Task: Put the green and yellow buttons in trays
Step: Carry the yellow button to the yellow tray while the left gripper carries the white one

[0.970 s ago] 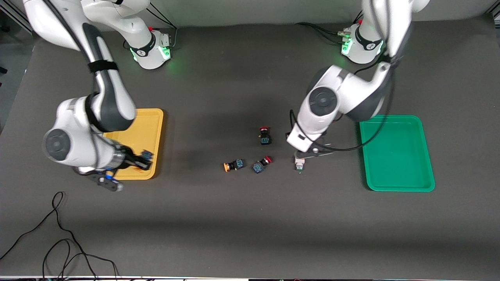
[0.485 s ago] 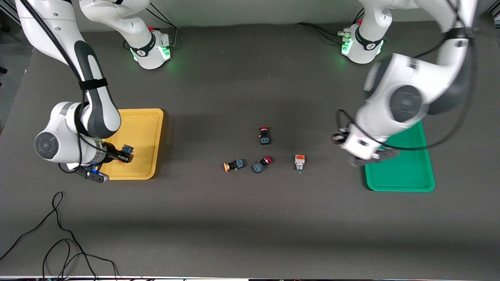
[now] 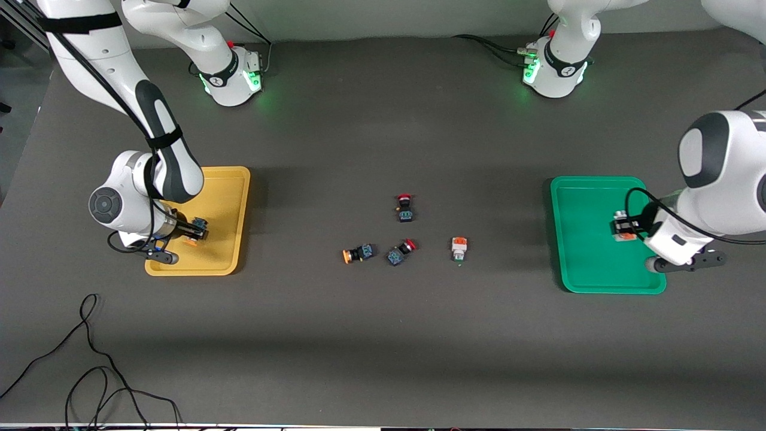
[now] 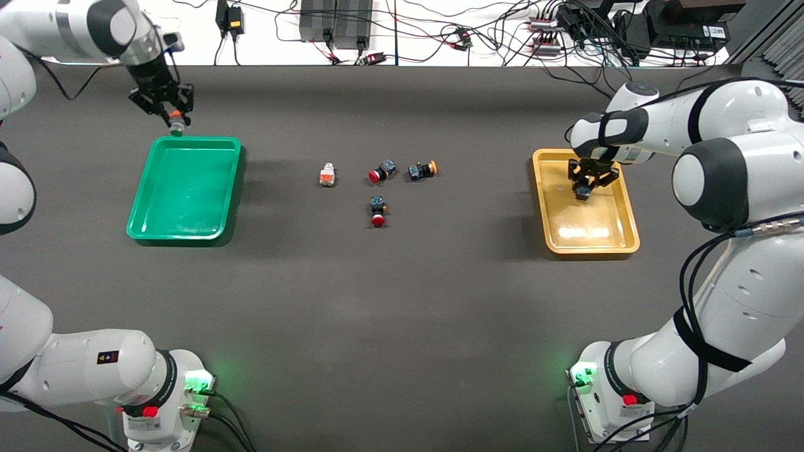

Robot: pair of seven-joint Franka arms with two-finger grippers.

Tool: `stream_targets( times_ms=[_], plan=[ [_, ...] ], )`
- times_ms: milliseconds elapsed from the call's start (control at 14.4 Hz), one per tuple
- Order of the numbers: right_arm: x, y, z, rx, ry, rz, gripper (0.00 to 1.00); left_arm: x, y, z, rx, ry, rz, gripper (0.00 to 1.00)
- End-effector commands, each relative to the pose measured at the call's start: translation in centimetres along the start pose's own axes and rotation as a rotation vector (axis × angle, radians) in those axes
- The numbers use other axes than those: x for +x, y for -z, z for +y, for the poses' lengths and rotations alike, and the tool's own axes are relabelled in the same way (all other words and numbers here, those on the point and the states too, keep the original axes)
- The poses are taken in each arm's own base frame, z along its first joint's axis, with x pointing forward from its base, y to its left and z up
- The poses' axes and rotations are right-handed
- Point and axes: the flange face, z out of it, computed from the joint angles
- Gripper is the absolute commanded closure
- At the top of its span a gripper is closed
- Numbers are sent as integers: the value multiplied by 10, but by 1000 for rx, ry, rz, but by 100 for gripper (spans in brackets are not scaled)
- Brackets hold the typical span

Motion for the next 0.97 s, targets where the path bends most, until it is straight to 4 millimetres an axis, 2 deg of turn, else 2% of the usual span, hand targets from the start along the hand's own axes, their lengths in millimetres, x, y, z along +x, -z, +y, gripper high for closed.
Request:
stream_targets(
  times_ms=[0, 69, 208, 277, 346, 416, 485, 554, 623, 693, 762, 831, 900],
  plan=[
    [0, 7, 8, 18, 11, 14, 1, -19, -76, 6, 30, -71, 39, 83],
    [-1, 13, 7, 24, 12, 7, 0, -24, -108, 5, 35, -86, 54, 83],
    [-1, 30, 2, 41, 21, -22, 0, -31, -155, 4, 14, -90, 97, 83],
    [1, 43, -1, 53, 24, -28, 0, -30, -168, 2, 6, -86, 103, 83],
    [4, 59, -8, 65, 32, -37, 0, -30, -173, 2, 3, -86, 104, 83],
    [10, 79, -18, 73, 38, -52, 0, -30, -174, 3, 2, -82, 102, 79],
    [19, 100, -35, 76, 44, -72, 0, -30, -174, 3, 2, -77, 101, 56],
    [25, 120, -59, 109, 32, -83, 0, -29, -172, 2, 3, -81, 100, 13],
    [28, 134, -87, 149, 4, -85, 0, -29, -166, 2, 6, -85, 100, 0],
    [29, 140, -109, 172, -30, -90, 0, -27, -157, 1, 10, -81, 105, 0],
    [24, 138, -142, 195, -60, -101, 0, -25, -142, -1, 18, -79, 93, 0],
    [19, 134, -176, 206, -83, -107, 0, -21, -119, -3, 29, -82, 75, 0],
    [19, 132, -198, 212, -118, -103, 0, -16, -96, -9, 40, -74, 49, 0]
  ],
)
